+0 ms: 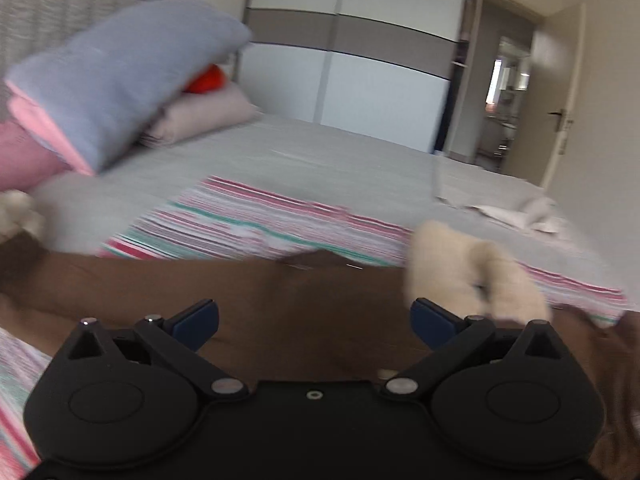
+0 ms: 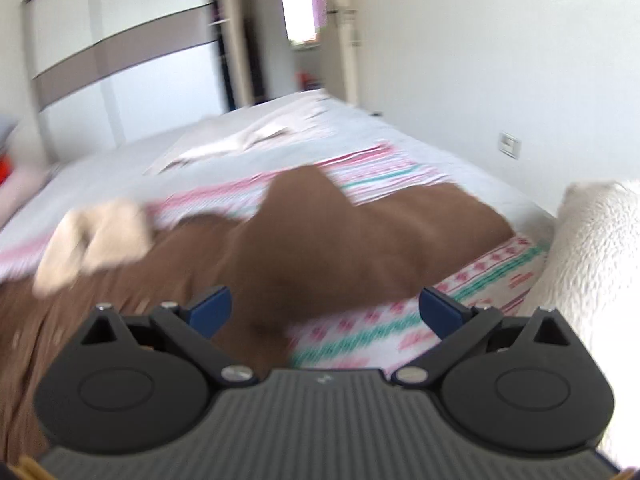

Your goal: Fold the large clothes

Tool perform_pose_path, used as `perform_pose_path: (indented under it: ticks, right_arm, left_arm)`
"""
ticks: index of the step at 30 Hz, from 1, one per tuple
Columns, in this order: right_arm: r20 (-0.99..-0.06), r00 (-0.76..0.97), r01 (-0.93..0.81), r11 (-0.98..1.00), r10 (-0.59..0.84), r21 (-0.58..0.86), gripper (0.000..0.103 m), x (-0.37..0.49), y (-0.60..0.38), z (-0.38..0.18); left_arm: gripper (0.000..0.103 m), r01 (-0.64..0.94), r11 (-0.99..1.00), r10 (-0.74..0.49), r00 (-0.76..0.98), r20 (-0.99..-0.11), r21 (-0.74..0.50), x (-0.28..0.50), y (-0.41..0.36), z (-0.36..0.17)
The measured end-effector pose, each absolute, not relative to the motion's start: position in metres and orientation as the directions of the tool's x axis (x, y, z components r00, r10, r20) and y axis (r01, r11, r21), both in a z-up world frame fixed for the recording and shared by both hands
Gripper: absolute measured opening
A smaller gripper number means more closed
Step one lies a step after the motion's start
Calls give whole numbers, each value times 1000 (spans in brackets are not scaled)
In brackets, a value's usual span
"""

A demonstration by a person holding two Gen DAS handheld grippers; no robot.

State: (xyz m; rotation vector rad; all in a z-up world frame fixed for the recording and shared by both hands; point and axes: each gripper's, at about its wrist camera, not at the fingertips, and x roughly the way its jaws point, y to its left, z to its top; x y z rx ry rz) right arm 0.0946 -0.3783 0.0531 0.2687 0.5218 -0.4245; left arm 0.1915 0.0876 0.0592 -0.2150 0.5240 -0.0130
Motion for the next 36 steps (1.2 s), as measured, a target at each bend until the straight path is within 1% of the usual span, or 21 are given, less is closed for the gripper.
perform_pose_path:
  ticks: [5, 8, 10, 11, 13, 17, 18, 20, 21, 22, 23, 24, 25, 27, 28, 30, 31, 32, 33, 35, 36]
  right_arm:
    - [-577, 722, 591, 774, -382, 227, 102, 132, -423, 43]
    - [-616, 639, 678, 715, -460, 170, 102, 156, -443, 26]
    - [-646, 560, 739, 666, -518, 106, 102, 172, -459, 13]
    - [-659, 515, 772, 630, -548, 80, 102, 178, -469, 6]
    - [-673, 445, 819, 572, -591, 39, 102, 190, -489, -6]
    - [-686, 351, 871, 491, -637, -10, 99, 208, -521, -30]
    - [-698, 341, 878, 478, -630, -2, 96, 213, -529, -36]
    - [-709, 336, 897, 440, -620, 40, 95, 214, -537, -49]
    - [-685, 332, 902, 430, -649, 30, 83, 215, -534, -51]
    - [-656, 336, 895, 445, -676, 0, 50, 219, -530, -52]
    - [-626, 358, 875, 483, -693, -33, 35, 224, -524, -51]
    - [-604, 353, 863, 498, -715, -84, 15, 230, -517, -48]
    - [-578, 340, 854, 500, -742, -140, 7, 234, -509, -43]
    - [-493, 357, 830, 512, -793, -222, 5, 235, -495, -28]
    - [-428, 340, 818, 488, -838, -304, 5, 234, -487, -20]
    - [-241, 266, 805, 353, -933, -477, 4, 231, -480, -12]
    - [-177, 220, 801, 281, -959, -529, 4, 227, -483, -11]
    - [-162, 171, 796, 233, -972, -559, 4, 223, -493, -12]
    - [-213, 127, 791, 228, -969, -568, 4, 220, -507, -14]
    - [-383, 55, 783, 278, -922, -556, 6, 218, -529, -25]
    - [-431, 9, 754, 289, -902, -590, 10, 222, -533, -33]
  left_arm:
    - [103, 67, 946, -216, 859, -464, -318, 207, -3, 3]
    - [103, 100, 921, -284, 834, -473, -377, 212, -30, -46]
    - [103, 101, 928, -279, 825, -491, -359, 212, -36, -67]
    - [103, 104, 928, -280, 827, -487, -357, 212, -36, -63]
    - [103, 156, 905, -328, 847, -419, -395, 205, -31, -57]
    - [103, 160, 894, -357, 818, -451, -418, 213, -29, -59]
    - [103, 162, 894, -358, 819, -448, -417, 213, -29, -59]
    - [103, 166, 896, -359, 818, -450, -412, 211, -31, -59]
    - [103, 167, 896, -359, 817, -451, -411, 210, -30, -60]
    - [103, 167, 896, -360, 816, -452, -412, 210, -30, -60]
    - [103, 168, 895, -361, 816, -452, -412, 209, -30, -60]
    - [103, 169, 895, -362, 815, -452, -413, 209, -30, -60]
    - [103, 171, 895, -364, 814, -452, -413, 209, -29, -61]
    - [103, 173, 895, -366, 813, -453, -412, 209, -29, -61]
    - [103, 173, 894, -367, 812, -453, -412, 210, -29, -61]
    - [103, 173, 894, -368, 812, -454, -414, 210, -29, -62]
    - [103, 174, 893, -369, 811, -454, -415, 211, -29, -62]
    - [103, 176, 893, -371, 810, -455, -414, 211, -29, -62]
    - [103, 176, 894, -370, 809, -456, -412, 211, -29, -62]
    - [103, 176, 895, -369, 809, -457, -411, 211, -28, -63]
    - [103, 176, 895, -369, 809, -458, -411, 211, -28, -63]
